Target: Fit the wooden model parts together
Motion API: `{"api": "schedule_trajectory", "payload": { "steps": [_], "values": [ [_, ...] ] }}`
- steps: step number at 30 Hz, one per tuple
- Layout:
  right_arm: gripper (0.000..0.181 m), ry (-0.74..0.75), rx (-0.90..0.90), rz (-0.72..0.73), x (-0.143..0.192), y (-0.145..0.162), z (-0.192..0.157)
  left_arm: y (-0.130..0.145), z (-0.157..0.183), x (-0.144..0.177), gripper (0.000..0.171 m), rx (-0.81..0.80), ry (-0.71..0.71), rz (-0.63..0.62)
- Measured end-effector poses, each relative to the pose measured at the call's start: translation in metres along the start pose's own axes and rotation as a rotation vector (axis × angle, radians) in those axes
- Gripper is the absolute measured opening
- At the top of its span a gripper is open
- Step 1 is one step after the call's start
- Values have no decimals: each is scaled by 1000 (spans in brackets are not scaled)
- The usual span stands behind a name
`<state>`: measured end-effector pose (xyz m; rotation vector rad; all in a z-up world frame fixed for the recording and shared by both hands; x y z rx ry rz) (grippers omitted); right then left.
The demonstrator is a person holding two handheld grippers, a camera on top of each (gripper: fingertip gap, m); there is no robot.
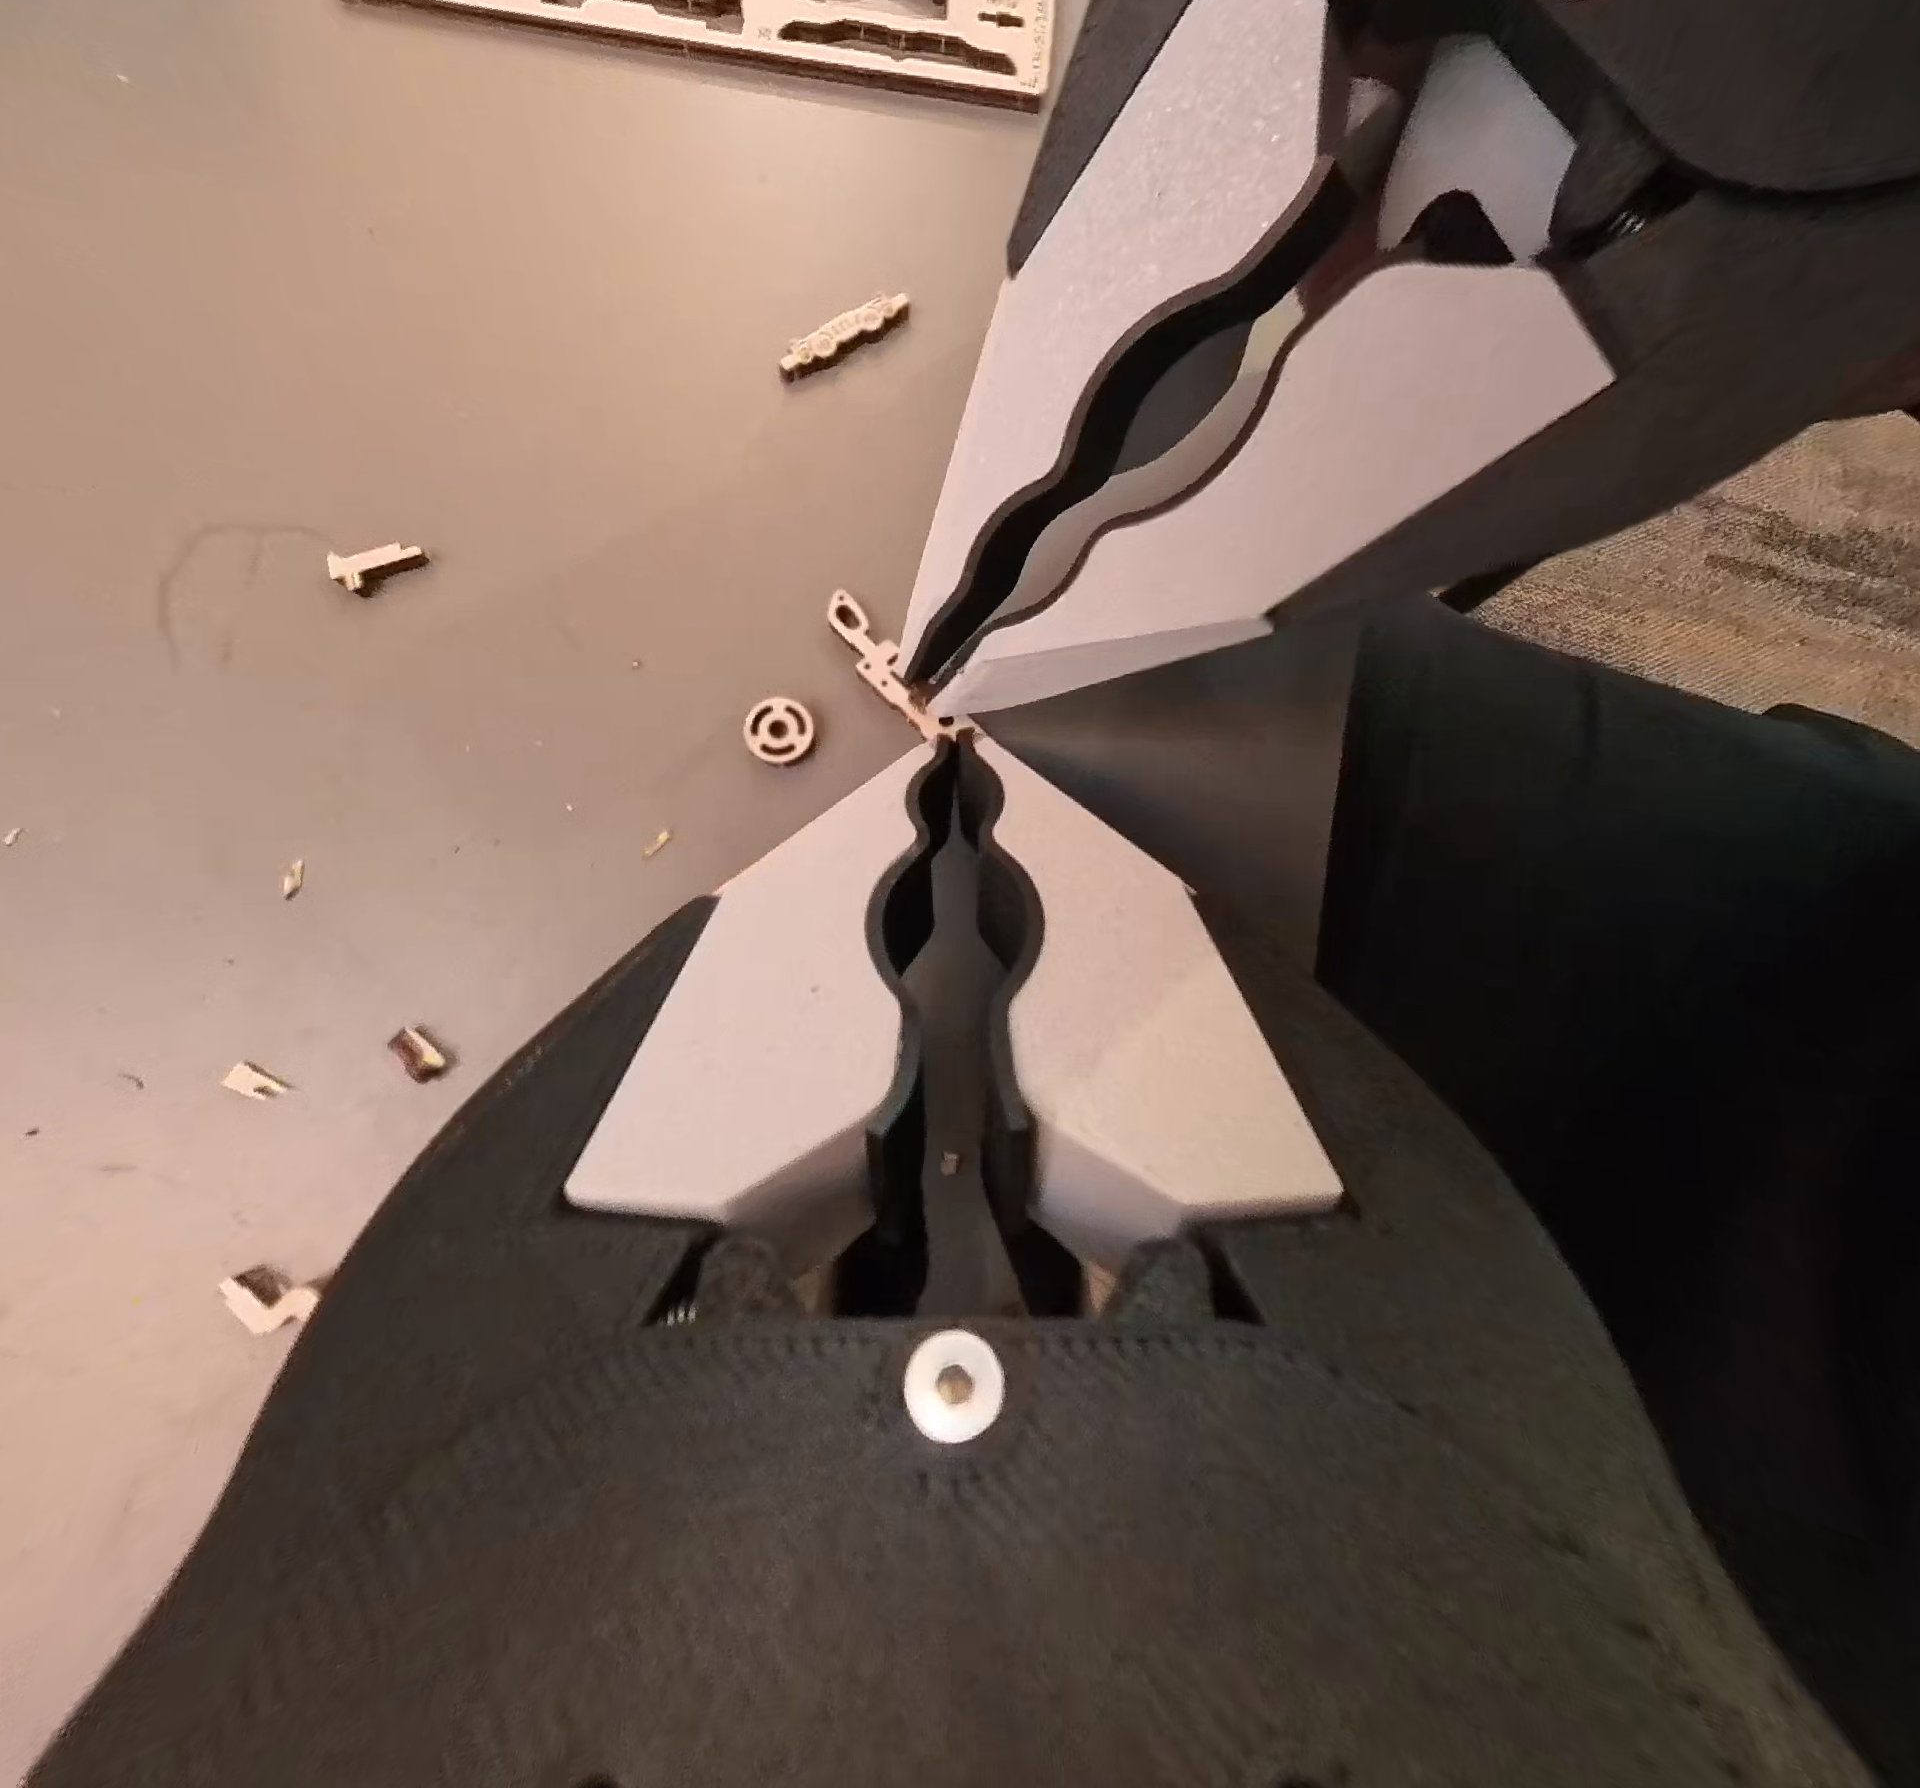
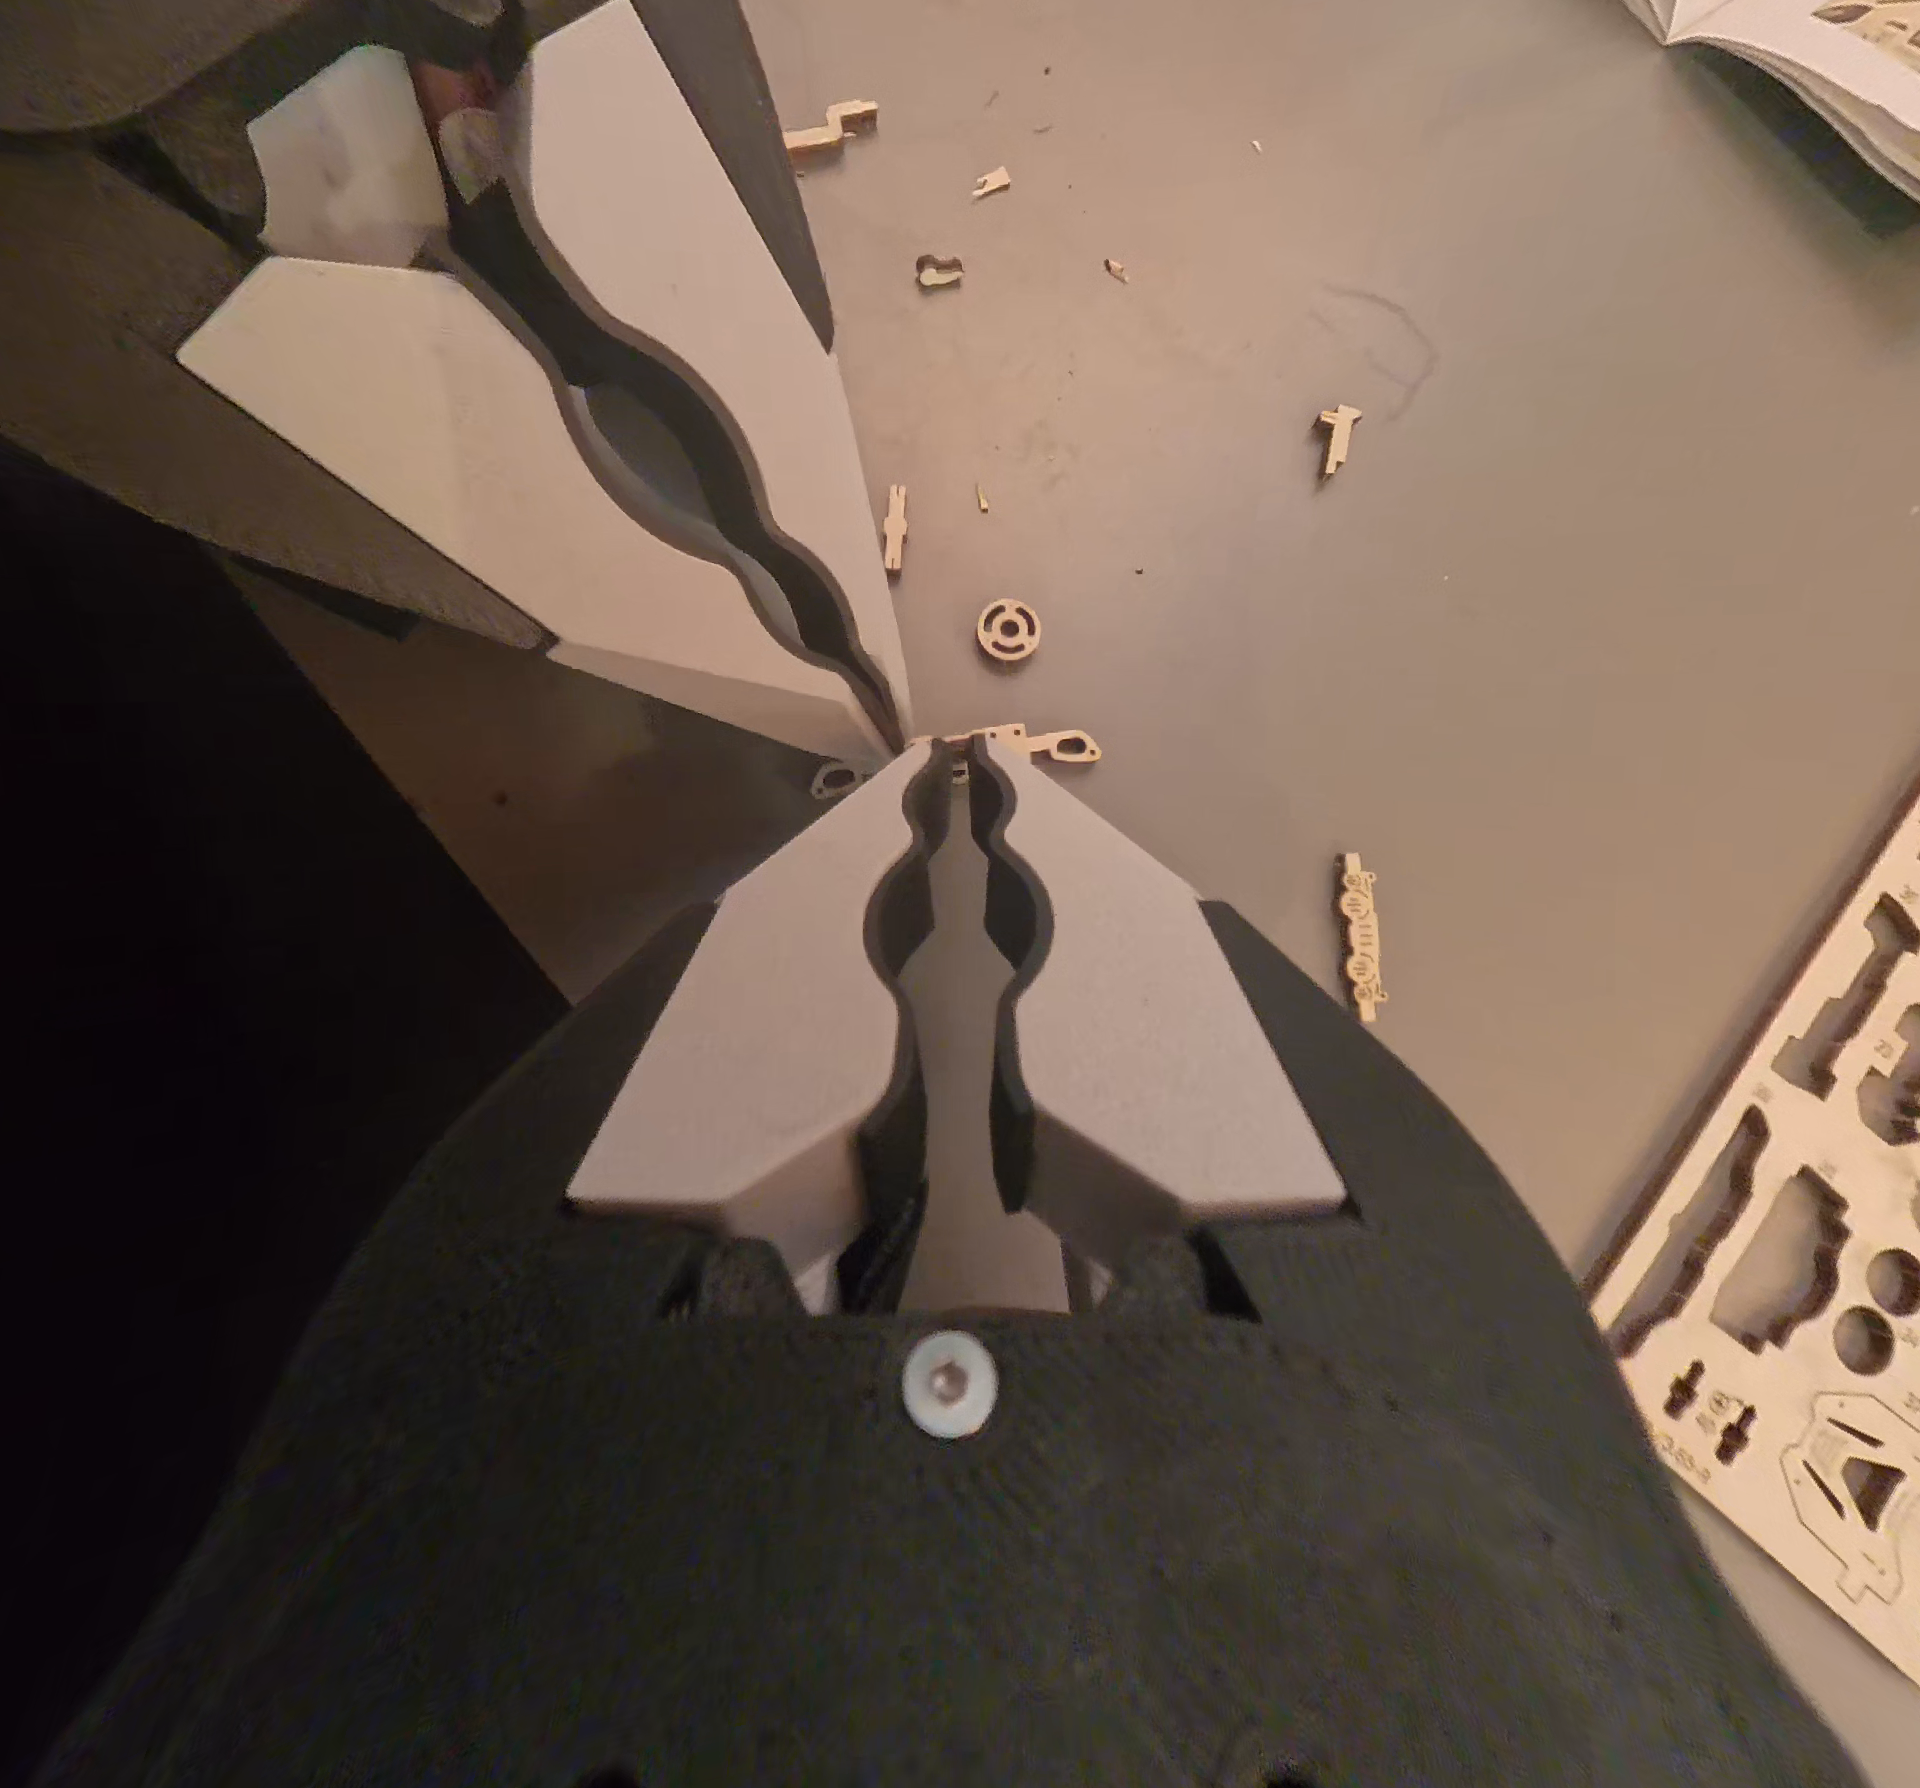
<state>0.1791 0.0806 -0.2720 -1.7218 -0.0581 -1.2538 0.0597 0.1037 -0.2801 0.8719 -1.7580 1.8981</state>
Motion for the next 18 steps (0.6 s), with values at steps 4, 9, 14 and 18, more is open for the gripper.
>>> {"api": "schedule_trajectory", "payload": {
  "steps": [4,9,14,18],
  "values": [
    [1,32,19,19,1,4,-1,-2,2,-3,0,-16,3,1],
    [1,64,85,35,1,7,-3,-2,1,-3,0,-20,5,3],
    [1,8,106,-32,1,1,1,-2,1,-3,0,-17,10,4],
    [1,-75,38,-107,0,-6,9,-2,1,-3,0,-16,12,5]
  ]
}}
Point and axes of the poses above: each gripper's, where its closed fingertips meet, x back along the fingers, y out of its underside, z = x × y across the jaws, the point moved 10 cm from there along x, back along the fingers, and after that the axes turned 6 degrees about -x, right-handed, at the moved point
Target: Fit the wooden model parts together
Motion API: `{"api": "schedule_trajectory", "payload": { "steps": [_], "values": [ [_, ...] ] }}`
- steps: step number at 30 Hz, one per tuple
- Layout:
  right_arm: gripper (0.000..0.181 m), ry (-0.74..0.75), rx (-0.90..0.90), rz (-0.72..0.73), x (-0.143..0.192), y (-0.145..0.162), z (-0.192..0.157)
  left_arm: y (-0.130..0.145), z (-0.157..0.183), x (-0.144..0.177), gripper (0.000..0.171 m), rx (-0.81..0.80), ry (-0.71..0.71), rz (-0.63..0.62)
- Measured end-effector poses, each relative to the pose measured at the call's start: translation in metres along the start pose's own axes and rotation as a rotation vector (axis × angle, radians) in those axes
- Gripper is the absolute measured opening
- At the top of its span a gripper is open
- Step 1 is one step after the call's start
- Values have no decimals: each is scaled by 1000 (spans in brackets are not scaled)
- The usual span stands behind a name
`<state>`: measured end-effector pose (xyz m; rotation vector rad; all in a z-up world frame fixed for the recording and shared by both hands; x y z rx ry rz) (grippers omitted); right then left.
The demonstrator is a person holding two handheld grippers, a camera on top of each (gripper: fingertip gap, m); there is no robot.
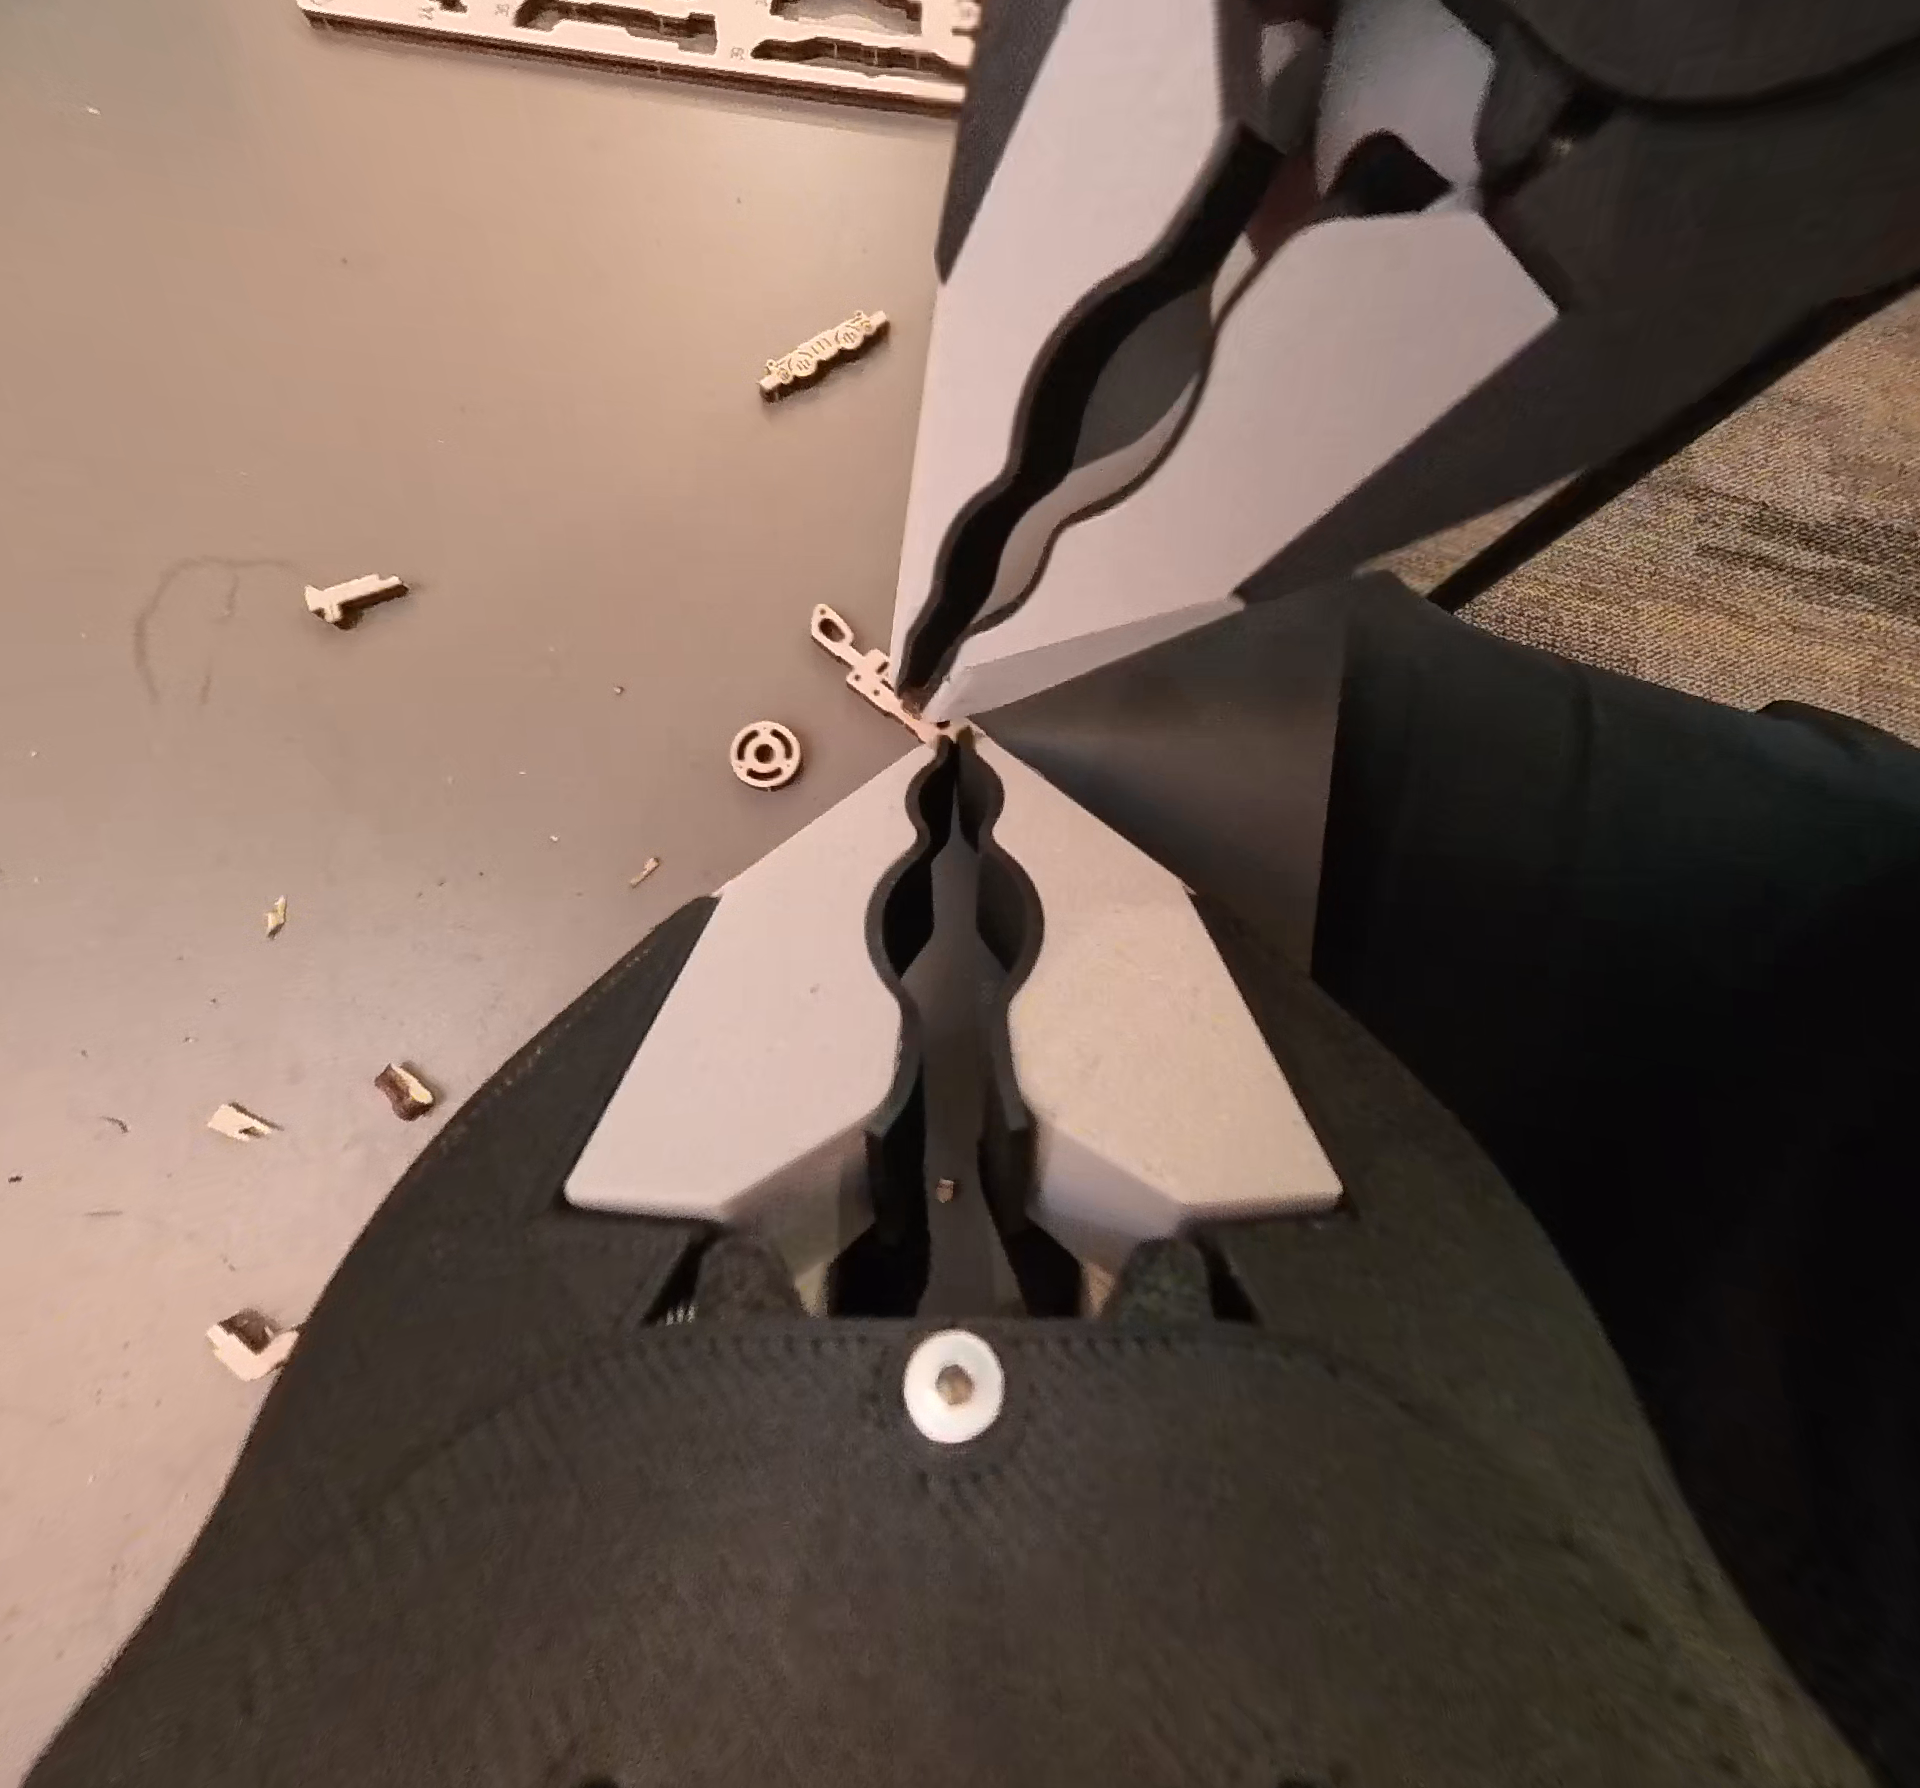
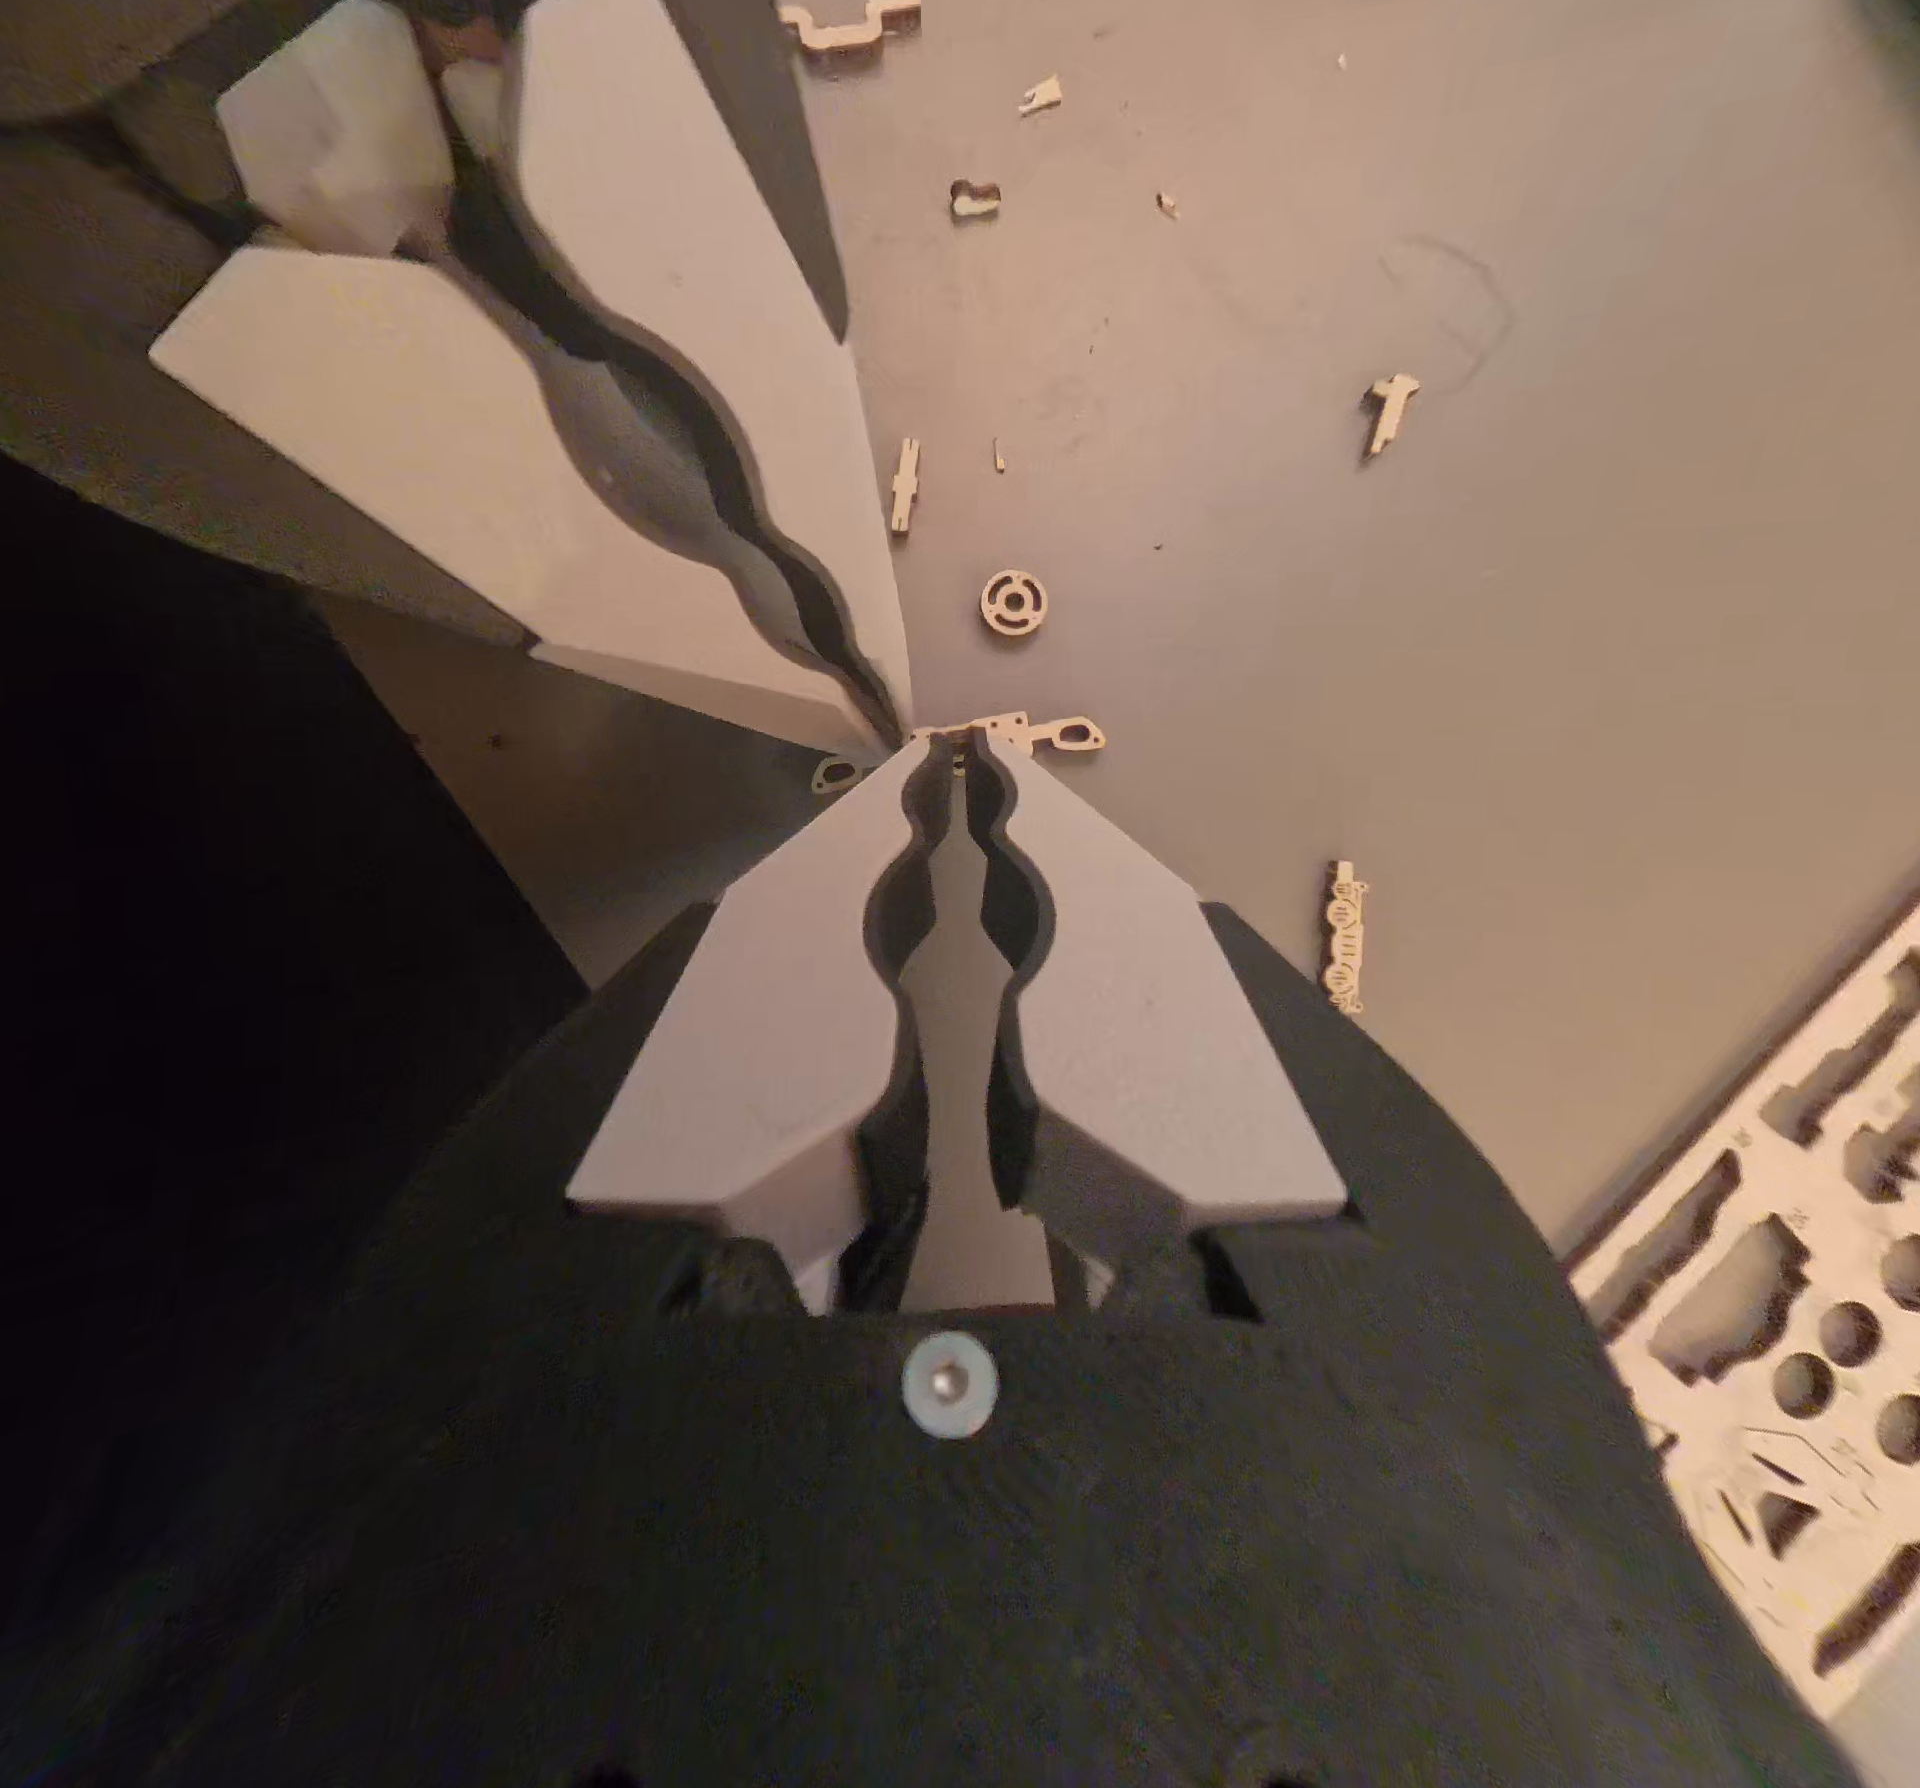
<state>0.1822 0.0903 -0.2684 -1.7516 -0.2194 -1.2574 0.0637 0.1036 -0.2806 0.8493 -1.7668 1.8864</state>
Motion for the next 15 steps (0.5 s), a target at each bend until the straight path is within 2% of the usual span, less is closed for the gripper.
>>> {"api": "schedule_trajectory", "payload": {
  "steps": [7,10,13,15],
  "values": [
    [2,-76,-44,-91,-1,-8,8,0,-1,0,0,7,10,3],
    [2,-91,-52,-86,-1,-7,9,0,-1,1,0,11,19,14],
    [2,-81,-39,-69,0,-6,8,-1,-12,9,0,115,29,124],
    [2,-69,-34,-53,0,-4,7,-1,-15,5,0,148,59,84]
  ]
}}
Point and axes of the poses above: each gripper's, where its closed fingertips meet, x back along the fingers, y out of its underside, z = x × y across the jaws, the point moved 10 cm from there along x, back along the fingers, and after that the axes turned 6 degrees about -x, right-handed, at the moved point
